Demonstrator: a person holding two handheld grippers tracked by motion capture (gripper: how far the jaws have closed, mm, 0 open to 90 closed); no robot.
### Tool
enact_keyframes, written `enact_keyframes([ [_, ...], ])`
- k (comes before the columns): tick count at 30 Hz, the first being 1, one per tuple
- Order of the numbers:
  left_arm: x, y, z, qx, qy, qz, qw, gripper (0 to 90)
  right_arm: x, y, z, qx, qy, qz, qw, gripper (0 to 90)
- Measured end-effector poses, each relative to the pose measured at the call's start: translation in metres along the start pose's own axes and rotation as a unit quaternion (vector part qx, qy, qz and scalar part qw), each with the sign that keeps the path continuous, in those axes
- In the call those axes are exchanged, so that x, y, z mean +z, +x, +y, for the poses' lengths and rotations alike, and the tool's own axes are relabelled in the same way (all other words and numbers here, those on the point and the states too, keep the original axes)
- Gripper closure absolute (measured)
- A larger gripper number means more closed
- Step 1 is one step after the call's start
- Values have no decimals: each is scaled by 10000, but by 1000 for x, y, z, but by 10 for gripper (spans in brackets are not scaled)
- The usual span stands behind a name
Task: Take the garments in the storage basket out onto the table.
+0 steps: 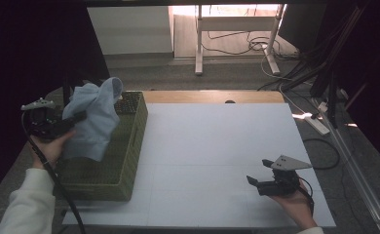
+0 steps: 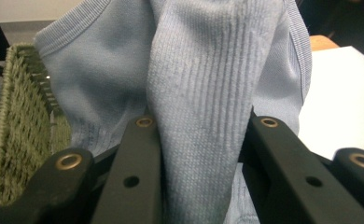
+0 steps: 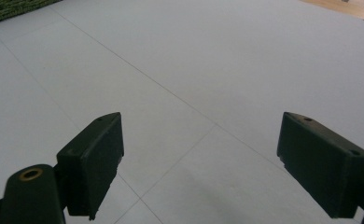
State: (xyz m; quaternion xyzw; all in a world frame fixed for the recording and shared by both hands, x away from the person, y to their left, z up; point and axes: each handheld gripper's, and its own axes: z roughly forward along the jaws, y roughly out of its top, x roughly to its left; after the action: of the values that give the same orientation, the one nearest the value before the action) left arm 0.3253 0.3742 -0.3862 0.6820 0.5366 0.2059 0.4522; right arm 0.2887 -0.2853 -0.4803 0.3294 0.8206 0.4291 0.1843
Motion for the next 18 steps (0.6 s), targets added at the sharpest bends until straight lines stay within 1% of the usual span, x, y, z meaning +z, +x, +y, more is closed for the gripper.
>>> enact_keyframes([
  [8,-2,-5,2,-15,-69,-89,9999,743,0,0,0,-3,4,1,10000,150],
  [18,-9,-10,6,27,-244,-129,9996,744,0,0,0,1,0,-2,10000,150],
])
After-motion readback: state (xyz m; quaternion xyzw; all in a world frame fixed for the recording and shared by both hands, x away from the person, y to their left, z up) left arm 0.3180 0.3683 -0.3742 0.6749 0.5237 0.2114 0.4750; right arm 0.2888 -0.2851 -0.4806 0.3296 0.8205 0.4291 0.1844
